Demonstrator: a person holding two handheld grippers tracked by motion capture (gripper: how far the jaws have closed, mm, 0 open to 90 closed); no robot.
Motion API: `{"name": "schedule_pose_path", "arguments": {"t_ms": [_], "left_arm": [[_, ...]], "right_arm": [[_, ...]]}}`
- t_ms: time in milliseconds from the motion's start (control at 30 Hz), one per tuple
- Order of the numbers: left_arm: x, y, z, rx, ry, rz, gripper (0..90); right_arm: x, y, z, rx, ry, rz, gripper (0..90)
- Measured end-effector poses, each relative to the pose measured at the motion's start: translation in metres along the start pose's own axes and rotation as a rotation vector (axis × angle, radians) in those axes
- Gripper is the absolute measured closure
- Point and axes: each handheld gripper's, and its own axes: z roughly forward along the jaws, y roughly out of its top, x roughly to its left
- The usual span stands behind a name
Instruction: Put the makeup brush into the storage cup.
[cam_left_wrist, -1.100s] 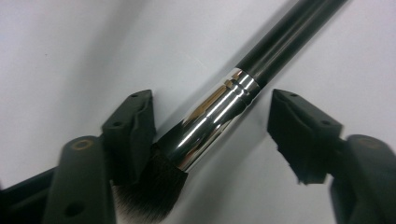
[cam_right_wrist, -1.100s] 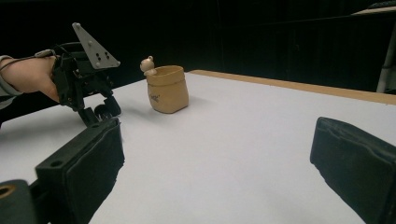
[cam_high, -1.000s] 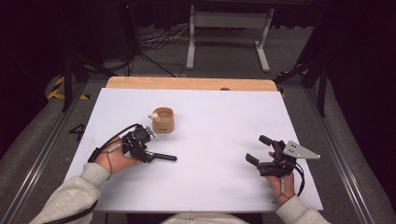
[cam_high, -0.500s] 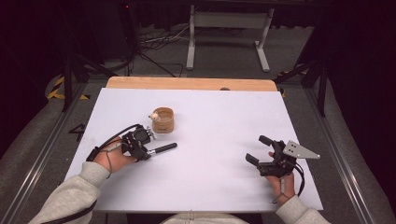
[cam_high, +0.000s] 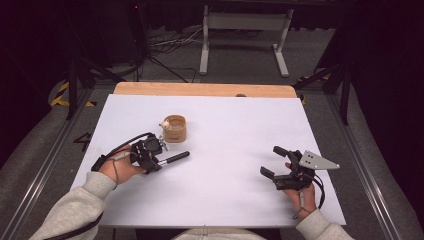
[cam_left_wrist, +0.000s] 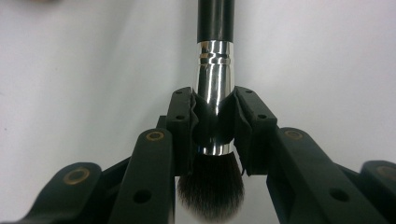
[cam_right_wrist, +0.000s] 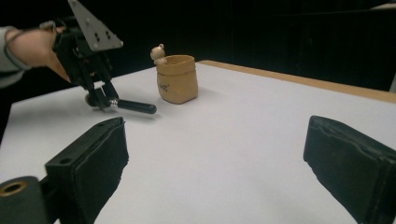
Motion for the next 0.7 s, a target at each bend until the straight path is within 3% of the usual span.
{"name": "schedule_pose_path", "arguments": {"t_ms": [233, 500, 700], "left_arm": [[-0.005, 0.011, -0.015, -0.011, -0.011, 0.04, 70.1], [-0.013, 0.028, -0.037, -0.036, -0.021, 0.118, 70.2], [-0.02, 0.039, -0.054, -0.05, -0.028, 0.177, 70.2]], "right_arm": [[0.008, 0.007, 0.003, 0.021, 0.046, -0.042, 7.2], [0.009, 0.012, 0.005, 0.033, 0.054, -0.055, 6.4], [0.008, 0.016, 0.008, 0.038, 0.1, -0.076, 6.7]]}}
